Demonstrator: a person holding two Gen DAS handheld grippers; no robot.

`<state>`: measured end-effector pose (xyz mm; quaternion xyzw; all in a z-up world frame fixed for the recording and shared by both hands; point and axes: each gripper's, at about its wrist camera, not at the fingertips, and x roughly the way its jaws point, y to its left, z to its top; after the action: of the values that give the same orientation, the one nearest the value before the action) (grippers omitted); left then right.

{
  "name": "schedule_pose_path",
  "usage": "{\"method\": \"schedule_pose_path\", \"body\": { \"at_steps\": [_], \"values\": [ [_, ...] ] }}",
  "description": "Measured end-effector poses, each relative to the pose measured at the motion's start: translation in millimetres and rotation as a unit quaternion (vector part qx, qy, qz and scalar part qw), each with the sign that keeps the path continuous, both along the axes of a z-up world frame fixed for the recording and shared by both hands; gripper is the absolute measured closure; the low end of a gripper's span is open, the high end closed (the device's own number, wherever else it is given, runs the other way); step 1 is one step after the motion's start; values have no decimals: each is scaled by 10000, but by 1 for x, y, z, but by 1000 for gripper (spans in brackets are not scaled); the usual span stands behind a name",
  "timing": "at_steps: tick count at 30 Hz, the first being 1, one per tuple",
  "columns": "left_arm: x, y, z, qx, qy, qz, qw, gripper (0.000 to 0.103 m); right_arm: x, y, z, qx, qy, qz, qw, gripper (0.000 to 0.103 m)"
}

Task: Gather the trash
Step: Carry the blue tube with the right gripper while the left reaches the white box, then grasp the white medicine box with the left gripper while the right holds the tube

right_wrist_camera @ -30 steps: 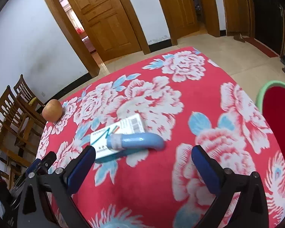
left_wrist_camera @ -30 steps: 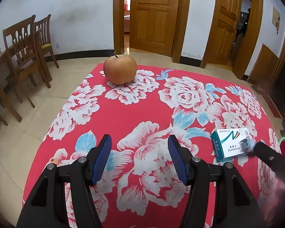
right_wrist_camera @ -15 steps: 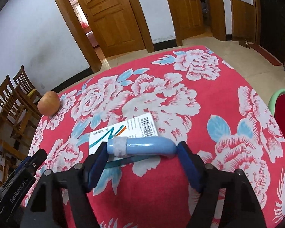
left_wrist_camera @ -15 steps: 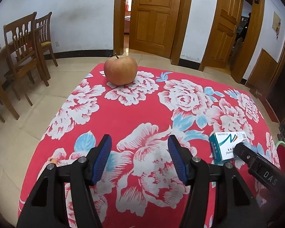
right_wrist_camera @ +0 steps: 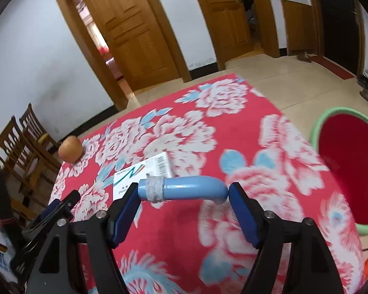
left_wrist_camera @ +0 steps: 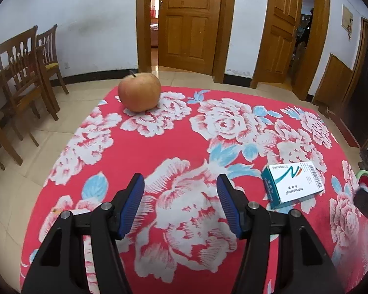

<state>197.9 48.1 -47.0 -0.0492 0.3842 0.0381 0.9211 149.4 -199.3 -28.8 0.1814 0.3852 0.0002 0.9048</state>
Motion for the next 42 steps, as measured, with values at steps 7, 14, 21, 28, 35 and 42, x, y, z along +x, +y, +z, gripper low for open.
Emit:
{"method": "schedule_pose_path", "body": {
  "at_steps": [7,14,21,28,35,42],
  "values": [
    [13,-24,-1,19,455,-531,9976,42,-44,-41,4,38,-98,-217,9997,27],
    [20,-46,-10,345,660,-664,9950,42,-76,-76,7,74,-224,-529,9983,27],
    [16,-83,-9,261,574,-1097,9920,42,-88,-102,-2,294,-183,-700,9969,27],
    [10,-129,-16,212,634,-1644,9841,42,-98,-118,2,340,-312,-854,9953,27],
    [3,-160,-8,190,502,-2135,9755,42,-105,-131,4,355,-387,-986,9937,27],
    [24,-177,1,663,433,-2232,9716,35,-106,-146,2,410,-394,-1141,9918,27]
  ]
}}
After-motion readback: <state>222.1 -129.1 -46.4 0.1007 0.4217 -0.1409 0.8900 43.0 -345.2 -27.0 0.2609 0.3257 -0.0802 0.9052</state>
